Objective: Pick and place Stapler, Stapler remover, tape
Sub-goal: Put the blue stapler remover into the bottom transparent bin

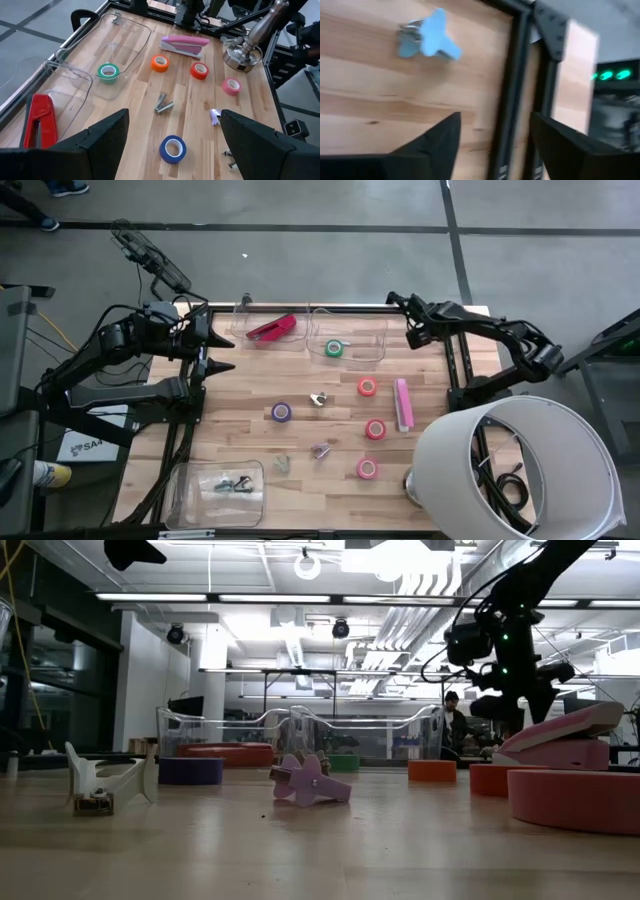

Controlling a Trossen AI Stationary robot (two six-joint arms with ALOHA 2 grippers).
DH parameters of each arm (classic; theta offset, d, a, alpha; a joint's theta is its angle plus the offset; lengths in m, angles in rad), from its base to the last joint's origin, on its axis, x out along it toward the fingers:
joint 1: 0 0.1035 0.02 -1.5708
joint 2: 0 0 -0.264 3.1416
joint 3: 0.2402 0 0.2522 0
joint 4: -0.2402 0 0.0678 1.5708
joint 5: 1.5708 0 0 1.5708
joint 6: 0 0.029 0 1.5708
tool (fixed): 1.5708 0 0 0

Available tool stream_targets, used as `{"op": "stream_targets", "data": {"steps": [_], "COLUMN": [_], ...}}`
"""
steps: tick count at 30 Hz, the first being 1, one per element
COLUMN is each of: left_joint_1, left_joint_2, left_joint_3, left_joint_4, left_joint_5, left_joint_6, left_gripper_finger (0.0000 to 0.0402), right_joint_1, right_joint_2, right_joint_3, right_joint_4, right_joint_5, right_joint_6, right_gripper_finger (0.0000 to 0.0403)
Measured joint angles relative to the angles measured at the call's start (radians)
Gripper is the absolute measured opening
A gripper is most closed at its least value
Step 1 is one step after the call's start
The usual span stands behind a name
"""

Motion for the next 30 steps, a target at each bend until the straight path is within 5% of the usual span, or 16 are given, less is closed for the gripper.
{"op": "stream_targets", "data": {"steps": [5, 9, 18, 26, 30], "left_joint_1": [0.0, 0.0, 0.0, 0.0, 0.0], "left_joint_2": [0.0, 0.0, 0.0, 0.0, 0.0], "left_joint_3": [0.0, 0.0, 0.0, 0.0, 0.0], "left_joint_4": [0.0, 0.0, 0.0, 0.0, 0.0], "left_joint_5": [-0.026, -0.028, -0.029, -0.029, -0.029], "left_joint_6": [0.004, 0.003, -0.004, -0.004, -0.004], "left_gripper_finger": [0.031, 0.031, 0.031, 0.031, 0.031], "right_joint_1": [0.038, 0.048, 0.053, 0.041, 0.019], "right_joint_2": [0.0, 0.0, 0.0, 0.0, 0.01], "right_joint_3": [-0.079, -0.15, -0.217, -0.229, -0.227], "right_joint_4": [0.123, 0.259, 0.389, 0.519, 0.565], "right_joint_5": [0.065, 0.064, 0.172, 0.14, 0.042], "right_joint_6": [-0.074, -0.202, -0.204, -0.175, -0.176], "right_gripper_finger": [0.0284, 0.0288, 0.0289, 0.0289, 0.0288]}}
